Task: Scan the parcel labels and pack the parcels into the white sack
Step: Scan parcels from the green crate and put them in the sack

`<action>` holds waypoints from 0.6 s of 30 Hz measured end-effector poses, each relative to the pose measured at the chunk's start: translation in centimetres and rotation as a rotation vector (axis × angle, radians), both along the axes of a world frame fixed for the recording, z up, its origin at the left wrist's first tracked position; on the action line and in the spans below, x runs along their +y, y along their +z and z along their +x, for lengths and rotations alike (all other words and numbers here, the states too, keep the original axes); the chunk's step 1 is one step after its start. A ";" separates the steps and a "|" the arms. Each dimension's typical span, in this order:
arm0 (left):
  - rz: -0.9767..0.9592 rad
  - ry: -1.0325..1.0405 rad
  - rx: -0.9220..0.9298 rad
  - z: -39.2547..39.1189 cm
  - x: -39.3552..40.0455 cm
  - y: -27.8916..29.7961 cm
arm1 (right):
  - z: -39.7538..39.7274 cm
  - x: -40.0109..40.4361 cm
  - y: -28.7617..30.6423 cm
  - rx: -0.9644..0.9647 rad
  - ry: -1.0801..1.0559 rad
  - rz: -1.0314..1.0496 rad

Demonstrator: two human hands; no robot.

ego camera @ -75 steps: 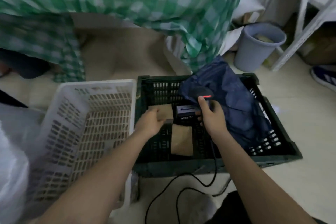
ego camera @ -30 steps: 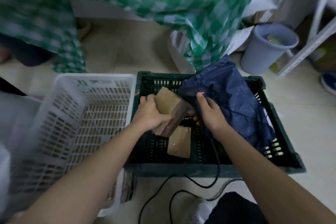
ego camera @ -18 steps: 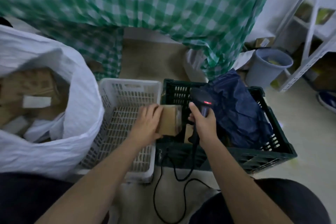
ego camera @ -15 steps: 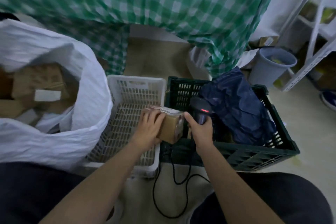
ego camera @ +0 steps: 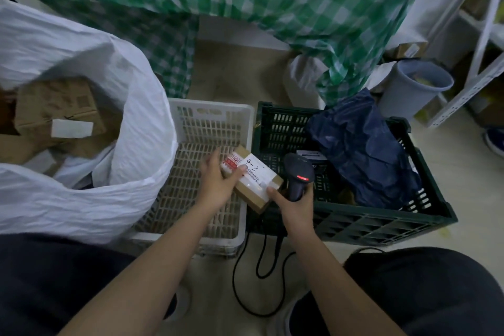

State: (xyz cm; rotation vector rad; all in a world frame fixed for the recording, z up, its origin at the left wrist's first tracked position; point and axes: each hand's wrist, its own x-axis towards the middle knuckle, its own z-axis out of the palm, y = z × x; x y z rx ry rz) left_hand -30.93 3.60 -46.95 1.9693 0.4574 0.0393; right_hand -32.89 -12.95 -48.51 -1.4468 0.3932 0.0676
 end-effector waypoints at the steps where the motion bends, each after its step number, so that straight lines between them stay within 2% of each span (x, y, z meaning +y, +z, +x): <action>1: -0.045 -0.015 0.051 0.3 0.2 0.1 | 0.0 -0.1 -0.1 -0.013 0.005 -0.006; 4: -0.097 -0.122 0.033 0.7 0.8 -0.2 | 0.2 -0.5 -0.2 -0.035 -0.013 -0.025; 7: -0.170 -0.068 -0.059 1.0 1.2 0.2 | 1.4 -0.8 0.3 -0.094 -0.027 -0.018; 10: -0.146 -0.036 -0.111 0.6 1.2 0.1 | 2.4 -0.5 0.7 -0.107 -0.045 -0.035; 14: -0.256 -0.105 0.064 -1.1 1.2 -1.0 | 3.3 -0.3 -0.1 -0.043 -0.081 -0.036; 16: -0.363 -0.042 0.147 -1.3 1.4 -1.4 | 3.0 -0.5 -0.9 -0.028 -0.056 -0.064; 18: -0.373 0.004 0.185 -1.1 1.8 -1.7 | 2.6 -0.7 -1.4 -0.011 -0.032 -0.095</action>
